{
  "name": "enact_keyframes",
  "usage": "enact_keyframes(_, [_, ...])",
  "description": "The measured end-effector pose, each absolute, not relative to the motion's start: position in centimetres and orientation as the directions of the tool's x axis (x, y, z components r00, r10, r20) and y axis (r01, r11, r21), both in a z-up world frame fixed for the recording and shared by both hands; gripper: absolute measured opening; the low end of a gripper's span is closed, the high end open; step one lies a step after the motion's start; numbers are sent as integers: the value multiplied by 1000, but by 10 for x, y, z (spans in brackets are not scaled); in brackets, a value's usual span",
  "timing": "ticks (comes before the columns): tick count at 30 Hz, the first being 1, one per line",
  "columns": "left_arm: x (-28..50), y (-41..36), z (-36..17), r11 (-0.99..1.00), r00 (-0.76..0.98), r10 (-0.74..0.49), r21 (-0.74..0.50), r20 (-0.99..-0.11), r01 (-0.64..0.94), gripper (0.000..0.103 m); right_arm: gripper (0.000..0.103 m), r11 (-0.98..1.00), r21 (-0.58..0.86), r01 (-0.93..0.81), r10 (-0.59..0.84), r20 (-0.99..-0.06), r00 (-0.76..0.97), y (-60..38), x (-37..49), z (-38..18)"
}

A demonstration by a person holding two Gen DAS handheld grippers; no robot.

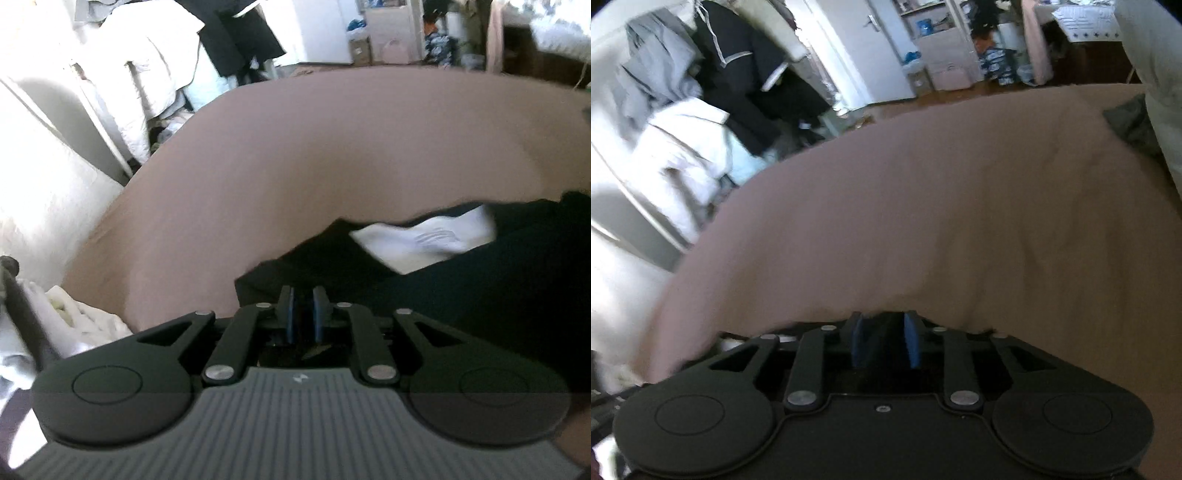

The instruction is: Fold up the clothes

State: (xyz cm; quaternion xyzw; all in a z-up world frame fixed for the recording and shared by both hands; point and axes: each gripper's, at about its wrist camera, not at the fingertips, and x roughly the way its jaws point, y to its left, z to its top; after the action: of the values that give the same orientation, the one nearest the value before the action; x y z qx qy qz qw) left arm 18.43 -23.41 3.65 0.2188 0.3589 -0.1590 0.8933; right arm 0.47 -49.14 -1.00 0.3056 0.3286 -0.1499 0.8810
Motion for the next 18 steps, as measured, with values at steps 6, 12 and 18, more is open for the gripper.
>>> enact_keyframes(6, [191, -220, 14, 901, 706, -65, 263, -705, 346, 12, 40, 784, 511, 353, 86, -652, 753, -527, -10, -33])
enact_keyframes(12, [181, -199, 34, 927, 695, -186, 111, -694, 359, 64, 58, 780, 575, 247, 218, -620, 754, -536, 3, -41])
enact_keyframes(18, [170, -197, 27, 903, 613, -292, 0, -734, 429, 76, 58, 928, 351, 123, 171, -697, 696, -501, 11, -38])
